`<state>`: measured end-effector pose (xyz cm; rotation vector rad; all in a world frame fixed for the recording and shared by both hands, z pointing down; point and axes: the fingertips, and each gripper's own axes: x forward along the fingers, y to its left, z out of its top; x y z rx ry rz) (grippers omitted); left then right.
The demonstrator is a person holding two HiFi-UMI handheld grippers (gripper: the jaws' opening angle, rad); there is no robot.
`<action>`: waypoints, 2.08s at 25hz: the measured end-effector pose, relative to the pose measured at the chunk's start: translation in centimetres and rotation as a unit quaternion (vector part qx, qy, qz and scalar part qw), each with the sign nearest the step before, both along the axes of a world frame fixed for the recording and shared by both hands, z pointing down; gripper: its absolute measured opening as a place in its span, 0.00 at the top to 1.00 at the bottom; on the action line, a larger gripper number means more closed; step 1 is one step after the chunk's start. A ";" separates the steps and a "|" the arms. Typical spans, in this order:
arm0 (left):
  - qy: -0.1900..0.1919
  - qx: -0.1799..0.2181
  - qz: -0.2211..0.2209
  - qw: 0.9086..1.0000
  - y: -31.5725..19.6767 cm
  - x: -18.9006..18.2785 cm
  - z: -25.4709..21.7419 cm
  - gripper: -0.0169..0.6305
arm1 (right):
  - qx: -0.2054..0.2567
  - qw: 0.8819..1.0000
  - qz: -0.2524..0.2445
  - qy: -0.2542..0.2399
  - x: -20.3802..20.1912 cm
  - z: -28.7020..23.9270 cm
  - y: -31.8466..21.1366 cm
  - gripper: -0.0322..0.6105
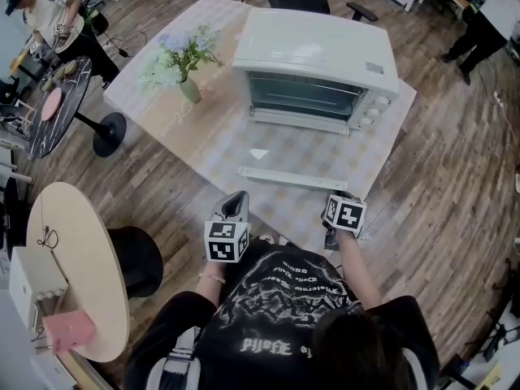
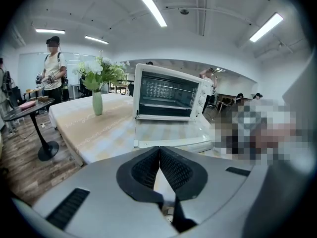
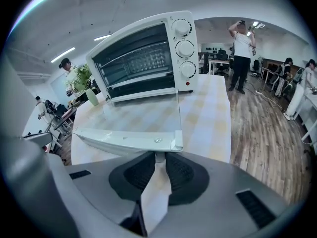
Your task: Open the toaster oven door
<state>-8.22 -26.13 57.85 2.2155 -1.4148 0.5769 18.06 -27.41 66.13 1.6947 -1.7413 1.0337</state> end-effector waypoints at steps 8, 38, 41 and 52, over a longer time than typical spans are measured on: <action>-0.002 0.002 0.007 1.000 0.3 0.5 0.1 0.94 | -0.019 1.000 0.003 -0.007 -0.1 0.7 0.3 0.83; 0.058 0.079 0.093 0.991 1.9 6.1 -5.5 0.94 | 0.267 0.960 -0.054 0.062 0.4 -15.2 6.8 0.69; 0.056 0.083 0.094 0.990 2.1 6.3 -5.7 0.94 | 0.273 0.958 -0.056 0.063 0.5 -15.6 7.1 0.68; 0.054 0.090 0.095 0.990 2.2 7.1 -6.1 0.94 | 0.273 0.957 -0.058 0.073 1.2 -15.4 7.6 0.82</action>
